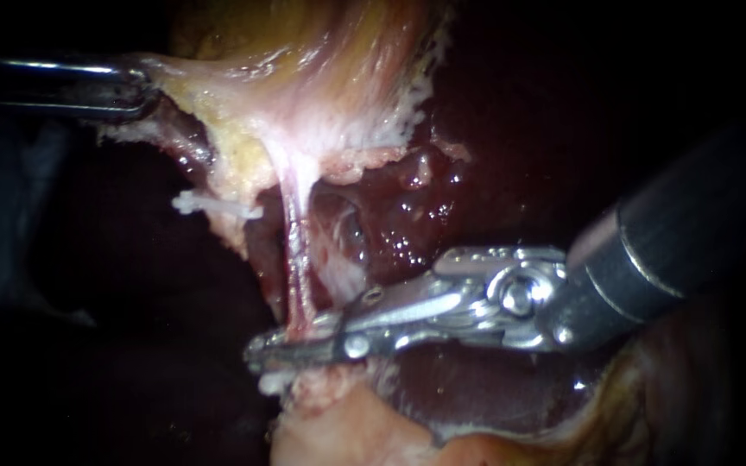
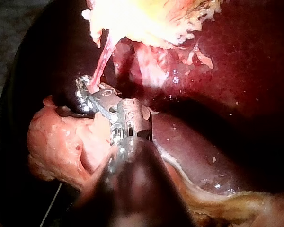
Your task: Going back second clip right tube
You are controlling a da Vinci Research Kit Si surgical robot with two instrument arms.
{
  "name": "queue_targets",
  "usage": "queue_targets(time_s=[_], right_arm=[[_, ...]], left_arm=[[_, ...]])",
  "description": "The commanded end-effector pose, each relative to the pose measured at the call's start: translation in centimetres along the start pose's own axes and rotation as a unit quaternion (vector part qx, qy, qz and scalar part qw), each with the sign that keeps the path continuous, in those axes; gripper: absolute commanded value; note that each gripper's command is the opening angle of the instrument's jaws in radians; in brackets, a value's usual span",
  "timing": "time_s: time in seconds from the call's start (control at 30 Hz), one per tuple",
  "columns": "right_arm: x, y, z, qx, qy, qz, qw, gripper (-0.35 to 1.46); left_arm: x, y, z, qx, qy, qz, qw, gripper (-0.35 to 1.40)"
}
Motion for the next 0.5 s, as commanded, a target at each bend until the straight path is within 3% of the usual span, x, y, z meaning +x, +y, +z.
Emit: queue_targets(time_s=[0.03, 0.07, 0.17, 0.2, 0.4, 0.5], right_arm=[[0.00, 0.01, 0.00, 0.000, 0.000, 0.000, 1.0000, -0.35], [-0.01, 0.01, 0.00, -0.001, -0.001, 0.000, 1.0000, -0.34], [-0.03, 0.06, 0.01, 0.013, 0.019, -0.001, 0.9997, 0.24], [-0.05, 0.08, 0.02, 0.016, 0.026, -0.002, 0.9995, 0.34], [-0.15, 0.21, 0.07, 0.019, 0.033, -0.008, 0.9992, 0.46], [-0.18, 0.30, 0.08, 0.002, 0.037, -0.050, 0.9980, 0.47]], left_arm=[[0.00, 0.00, 0.00, 0.000, 0.000, 0.000, 1.0000, -0.35], [0.00, 0.00, 0.00, 0.000, 0.000, 0.000, 1.0000, -0.35], [0.00, 0.00, 0.00, 0.000, 0.000, 0.000, 1.0000, -0.35], [0.00, 0.00, 0.00, 0.000, 0.000, 0.000, 1.0000, -0.35], [0.00, 0.00, 0.00, 0.000, 0.000, 0.000, 1.0000, -0.35], [0.00, 0.00, 0.00, 0.000, 0.000, 0.000, 1.0000, -0.35]])
